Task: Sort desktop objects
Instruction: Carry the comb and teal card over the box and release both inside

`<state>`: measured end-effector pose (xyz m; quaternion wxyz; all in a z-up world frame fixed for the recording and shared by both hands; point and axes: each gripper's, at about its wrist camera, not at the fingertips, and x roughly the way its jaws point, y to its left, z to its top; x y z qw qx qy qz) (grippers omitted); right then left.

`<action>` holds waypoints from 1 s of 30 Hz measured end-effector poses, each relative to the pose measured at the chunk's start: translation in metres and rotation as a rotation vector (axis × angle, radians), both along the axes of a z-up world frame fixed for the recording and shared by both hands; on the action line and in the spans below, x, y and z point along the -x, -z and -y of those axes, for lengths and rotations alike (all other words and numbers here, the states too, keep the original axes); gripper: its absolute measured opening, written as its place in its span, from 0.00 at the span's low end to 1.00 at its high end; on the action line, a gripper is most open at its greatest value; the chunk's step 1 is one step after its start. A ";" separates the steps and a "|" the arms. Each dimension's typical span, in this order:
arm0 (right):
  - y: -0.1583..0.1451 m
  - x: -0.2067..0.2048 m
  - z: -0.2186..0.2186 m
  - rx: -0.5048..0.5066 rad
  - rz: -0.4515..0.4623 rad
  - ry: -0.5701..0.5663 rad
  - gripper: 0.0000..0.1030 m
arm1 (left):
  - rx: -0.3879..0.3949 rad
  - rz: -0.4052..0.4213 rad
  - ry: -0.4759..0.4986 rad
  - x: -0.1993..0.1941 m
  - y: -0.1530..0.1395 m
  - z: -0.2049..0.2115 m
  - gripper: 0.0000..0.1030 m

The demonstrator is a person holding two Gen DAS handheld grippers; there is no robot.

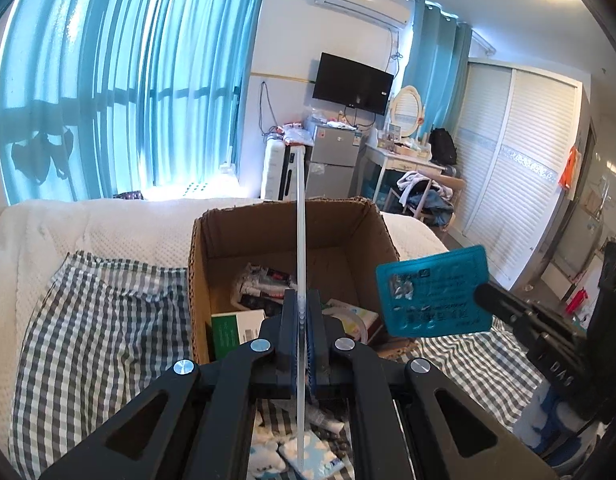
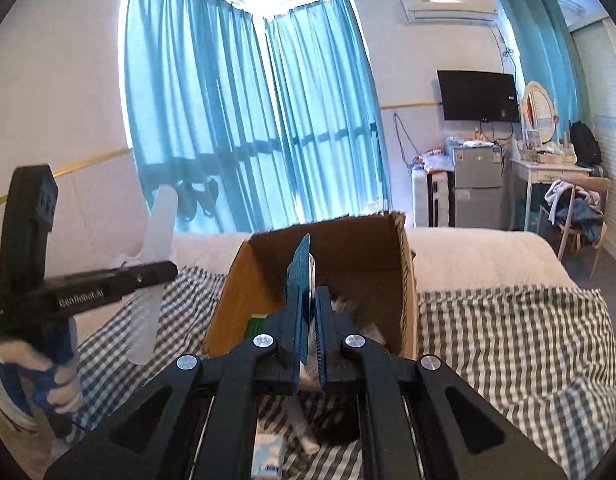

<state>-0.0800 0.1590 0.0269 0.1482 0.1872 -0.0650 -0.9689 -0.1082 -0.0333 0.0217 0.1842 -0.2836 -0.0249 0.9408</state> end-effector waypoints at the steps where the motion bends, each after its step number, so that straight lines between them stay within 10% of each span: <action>1: -0.001 0.004 -0.001 0.003 -0.004 0.004 0.05 | 0.002 0.000 -0.001 0.002 0.001 -0.001 0.03; 30: 0.060 0.147 0.008 -0.005 0.122 0.076 0.06 | -0.003 0.160 -0.011 0.139 0.092 -0.024 0.06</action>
